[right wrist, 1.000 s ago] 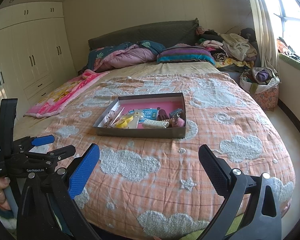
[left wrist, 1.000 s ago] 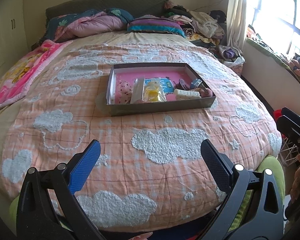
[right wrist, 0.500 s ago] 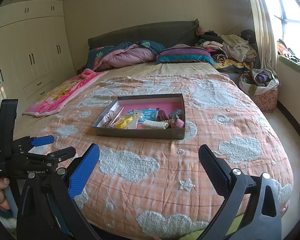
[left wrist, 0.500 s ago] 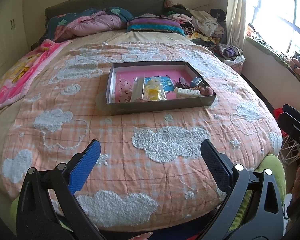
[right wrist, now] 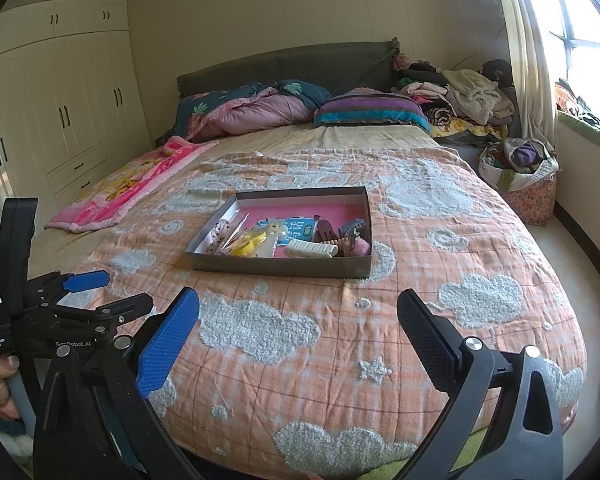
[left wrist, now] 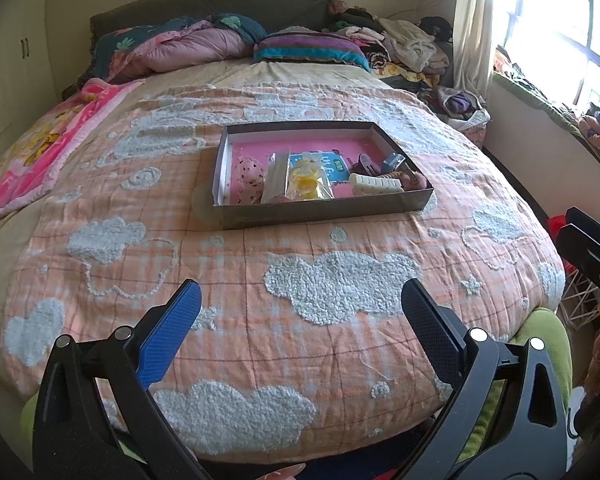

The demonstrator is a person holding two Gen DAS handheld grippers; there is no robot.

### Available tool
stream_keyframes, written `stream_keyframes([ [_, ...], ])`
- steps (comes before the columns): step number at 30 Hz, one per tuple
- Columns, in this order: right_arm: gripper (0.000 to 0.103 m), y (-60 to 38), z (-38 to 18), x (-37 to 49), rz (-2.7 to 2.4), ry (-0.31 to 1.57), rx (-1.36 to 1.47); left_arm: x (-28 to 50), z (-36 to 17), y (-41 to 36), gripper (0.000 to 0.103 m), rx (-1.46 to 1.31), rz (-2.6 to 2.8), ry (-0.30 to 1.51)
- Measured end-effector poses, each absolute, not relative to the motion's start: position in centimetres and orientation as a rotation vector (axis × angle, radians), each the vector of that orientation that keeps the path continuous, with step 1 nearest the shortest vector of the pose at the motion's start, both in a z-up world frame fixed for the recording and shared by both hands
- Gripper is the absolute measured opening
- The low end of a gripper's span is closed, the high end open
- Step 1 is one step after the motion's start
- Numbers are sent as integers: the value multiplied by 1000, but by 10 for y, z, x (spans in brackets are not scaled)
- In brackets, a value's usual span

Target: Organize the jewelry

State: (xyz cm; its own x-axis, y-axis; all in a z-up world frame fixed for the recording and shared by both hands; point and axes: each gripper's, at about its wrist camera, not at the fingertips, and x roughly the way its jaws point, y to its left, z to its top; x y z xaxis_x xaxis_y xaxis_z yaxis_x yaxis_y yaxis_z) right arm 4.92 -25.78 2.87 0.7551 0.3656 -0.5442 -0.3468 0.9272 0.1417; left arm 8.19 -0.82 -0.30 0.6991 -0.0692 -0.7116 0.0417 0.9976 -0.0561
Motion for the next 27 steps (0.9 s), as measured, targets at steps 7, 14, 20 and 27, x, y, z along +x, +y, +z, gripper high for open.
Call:
stream_keyframes([
  [7,99,-258,28,50,388,602,31,83,-6,-9,94,-39,-69,805],
  [14,99,-258,22,56,369,618,35,91,-20,-1,94,-90,-78,861],
  [20,99,-282,6,85,311,660,72,120,-37,43,94,-140,82,891],
  [27,99,-376,-45,197,-31,758,94,192,-72,182,94,-256,507,924],
])
